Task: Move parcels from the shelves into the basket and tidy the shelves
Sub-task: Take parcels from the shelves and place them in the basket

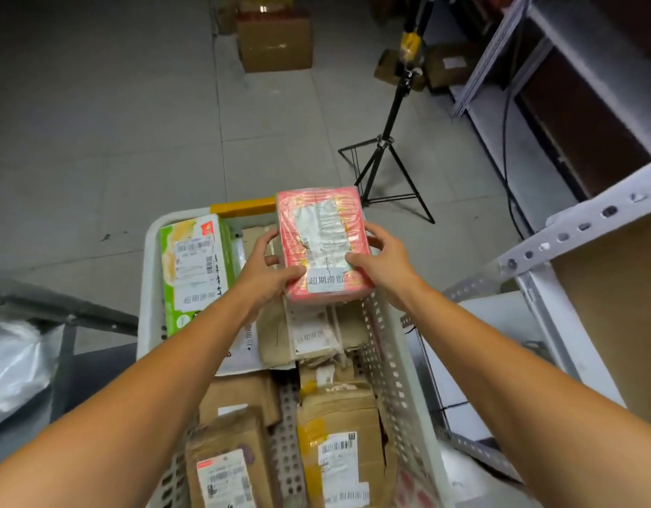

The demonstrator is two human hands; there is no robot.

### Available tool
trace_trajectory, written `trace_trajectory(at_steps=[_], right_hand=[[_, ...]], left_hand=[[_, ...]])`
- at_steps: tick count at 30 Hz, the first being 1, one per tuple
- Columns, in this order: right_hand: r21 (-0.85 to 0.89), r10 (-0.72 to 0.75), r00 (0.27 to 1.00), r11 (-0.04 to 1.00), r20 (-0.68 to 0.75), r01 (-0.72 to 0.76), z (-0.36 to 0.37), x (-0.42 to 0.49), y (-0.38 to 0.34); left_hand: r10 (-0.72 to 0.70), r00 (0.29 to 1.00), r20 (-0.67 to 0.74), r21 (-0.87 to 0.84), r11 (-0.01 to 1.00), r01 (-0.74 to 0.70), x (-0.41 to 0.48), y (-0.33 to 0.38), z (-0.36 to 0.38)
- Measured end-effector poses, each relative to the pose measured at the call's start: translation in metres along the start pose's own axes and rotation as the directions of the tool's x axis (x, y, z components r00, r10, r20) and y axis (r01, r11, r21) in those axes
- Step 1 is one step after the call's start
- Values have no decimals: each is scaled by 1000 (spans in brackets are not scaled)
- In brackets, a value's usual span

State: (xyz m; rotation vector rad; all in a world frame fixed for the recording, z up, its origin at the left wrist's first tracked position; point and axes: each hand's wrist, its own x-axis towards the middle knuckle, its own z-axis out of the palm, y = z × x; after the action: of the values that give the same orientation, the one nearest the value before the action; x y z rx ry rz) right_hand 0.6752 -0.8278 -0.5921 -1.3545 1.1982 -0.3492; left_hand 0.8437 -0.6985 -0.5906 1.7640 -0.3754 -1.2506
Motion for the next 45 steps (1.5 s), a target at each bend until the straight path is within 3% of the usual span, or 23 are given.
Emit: trace_trajectory(at_steps=[6, 16, 21, 24, 26, 28, 31, 39, 45], right_hand=[[-19, -1, 999, 1000, 37, 2, 1, 25, -6], [-224, 86, 992, 972, 90, -64, -3, 32, -18], [-365, 103, 991, 929, 89, -64, -6, 17, -20], [-493, 131, 985, 868, 109, -61, -10, -4, -34], [-577, 141, 984, 815, 108, -53, -14, -22, -47], [-640, 139, 987, 767, 82, -54, -21, -43, -60], [-677, 123, 992, 732, 16, -80, -34, -82, -80], [-597, 108, 975, 776, -195, -205, -72, -216, -111], [-487, 68, 938, 840, -339, -237, -110, -314, -112]], left_hand=[[-28, 1000, 7, -22, 999, 28, 28, -7, 0], [-52, 999, 4, -9, 999, 52, 30, -9, -4], [-42, 999, -28, 89, 995, 44, 11, 0, -4], [-18, 1000, -21, 285, 958, 23, -11, 13, -12], [32, 999, 31, 489, 871, -43, -29, 25, -19], [88, 990, 107, 699, 701, -138, -48, 40, -25], [121, 973, 195, 825, 516, -230, -73, 66, -32], [136, 883, 450, 851, 235, -470, -149, 126, -16], [169, 794, 584, 794, 84, -602, -207, 157, 27]])
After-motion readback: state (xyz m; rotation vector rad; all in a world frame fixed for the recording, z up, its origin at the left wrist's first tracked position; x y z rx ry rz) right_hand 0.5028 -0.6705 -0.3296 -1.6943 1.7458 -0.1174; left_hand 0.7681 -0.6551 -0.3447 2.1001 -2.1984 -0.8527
